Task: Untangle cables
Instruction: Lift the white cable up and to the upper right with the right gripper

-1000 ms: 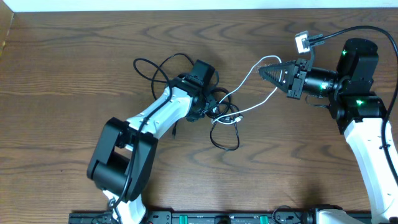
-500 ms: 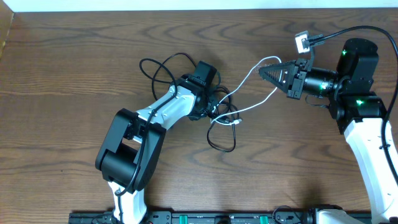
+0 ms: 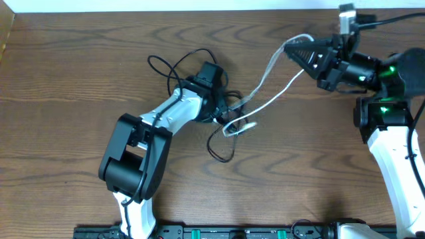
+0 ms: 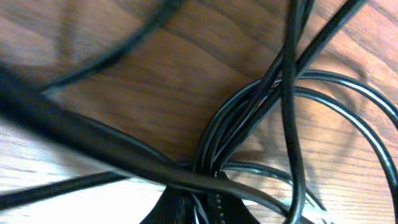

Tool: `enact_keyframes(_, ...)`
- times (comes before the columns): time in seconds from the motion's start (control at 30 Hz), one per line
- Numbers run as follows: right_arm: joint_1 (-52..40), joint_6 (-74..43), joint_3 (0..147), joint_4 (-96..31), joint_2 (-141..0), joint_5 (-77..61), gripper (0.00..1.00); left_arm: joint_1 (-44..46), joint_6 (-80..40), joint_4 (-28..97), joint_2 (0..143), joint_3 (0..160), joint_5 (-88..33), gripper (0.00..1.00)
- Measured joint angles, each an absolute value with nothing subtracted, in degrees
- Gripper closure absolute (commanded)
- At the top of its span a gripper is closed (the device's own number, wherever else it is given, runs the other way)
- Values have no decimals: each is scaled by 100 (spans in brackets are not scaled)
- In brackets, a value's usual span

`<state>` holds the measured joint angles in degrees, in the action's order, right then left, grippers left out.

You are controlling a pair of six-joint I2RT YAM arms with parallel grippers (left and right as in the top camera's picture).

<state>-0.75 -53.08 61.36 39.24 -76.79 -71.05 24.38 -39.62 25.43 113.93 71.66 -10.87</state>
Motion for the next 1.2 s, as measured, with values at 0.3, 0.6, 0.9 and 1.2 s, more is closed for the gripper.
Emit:
enact_keyframes(0.3, 34, -6370, 6143, 4300, -7673, -7057, 99, 2292, -3747, 2565, 11393, 7170, -1087, 93)
enact_keyframes(0.6, 681, -6547, 6180, 4348, -7675, -6785, 99, 2259, -3717, 2567, 11393, 7172, -1162, 93)
enact_keyframes(0.9, 1166, -6563, 6613, 4447, -7675, -7181, 99, 2064, -2792, 2724, 11369, 7170, -1693, 93)
enact_keyframes(1.2, 1166, -6482, 6650, 5072, -7671, -7382, 99, 1990, -1651, 2982, 10569, 7105, -2051, 93)
